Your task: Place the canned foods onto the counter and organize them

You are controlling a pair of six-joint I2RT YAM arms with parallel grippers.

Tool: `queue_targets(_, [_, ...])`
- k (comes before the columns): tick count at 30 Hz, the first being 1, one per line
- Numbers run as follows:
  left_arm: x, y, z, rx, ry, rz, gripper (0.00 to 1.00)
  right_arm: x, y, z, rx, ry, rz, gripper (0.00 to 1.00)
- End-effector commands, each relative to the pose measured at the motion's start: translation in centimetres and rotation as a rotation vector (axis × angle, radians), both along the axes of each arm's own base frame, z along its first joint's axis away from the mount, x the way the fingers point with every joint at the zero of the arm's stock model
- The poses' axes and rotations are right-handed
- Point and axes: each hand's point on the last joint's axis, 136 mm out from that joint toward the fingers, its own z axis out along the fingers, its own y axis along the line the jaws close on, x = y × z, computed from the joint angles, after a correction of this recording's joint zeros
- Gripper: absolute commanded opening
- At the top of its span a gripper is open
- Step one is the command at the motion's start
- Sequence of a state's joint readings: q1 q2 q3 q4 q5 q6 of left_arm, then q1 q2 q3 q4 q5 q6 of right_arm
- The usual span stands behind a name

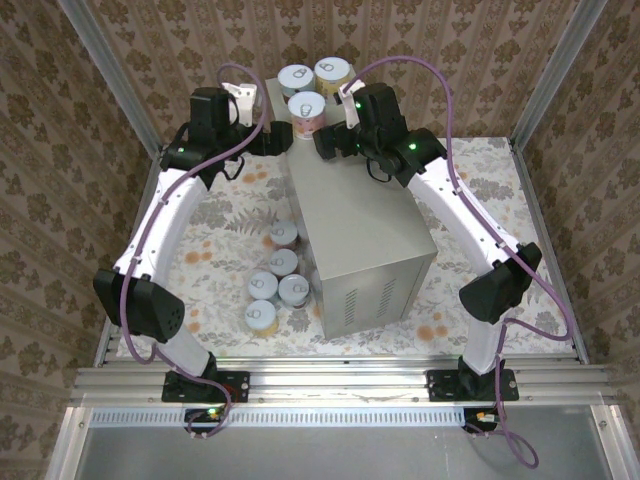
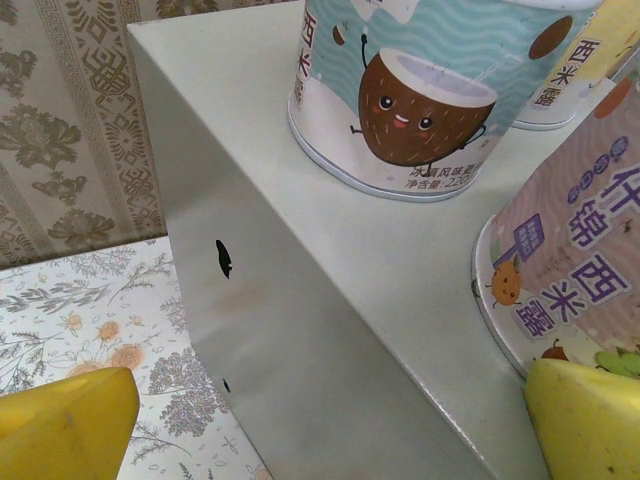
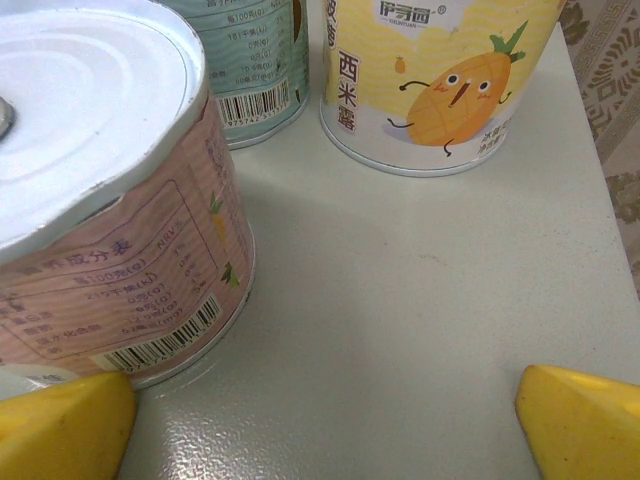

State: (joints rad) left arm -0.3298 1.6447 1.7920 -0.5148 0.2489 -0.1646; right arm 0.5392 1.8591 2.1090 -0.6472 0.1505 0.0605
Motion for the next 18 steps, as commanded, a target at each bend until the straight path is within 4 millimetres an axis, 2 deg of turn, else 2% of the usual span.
queue_targets(1, [0.99, 0.41, -0.26, -0.001, 0.009, 0.019, 1.00, 1.16, -0.37, -3.94, -0.027, 0.092, -0.041, 1.00])
queue_targets(18, [1.18, 0.26, -0.48, 0.000, 0.016, 0.012, 1.00, 1.15, -0.32, -4.18, -0.025, 0.096, -0.040, 1.00])
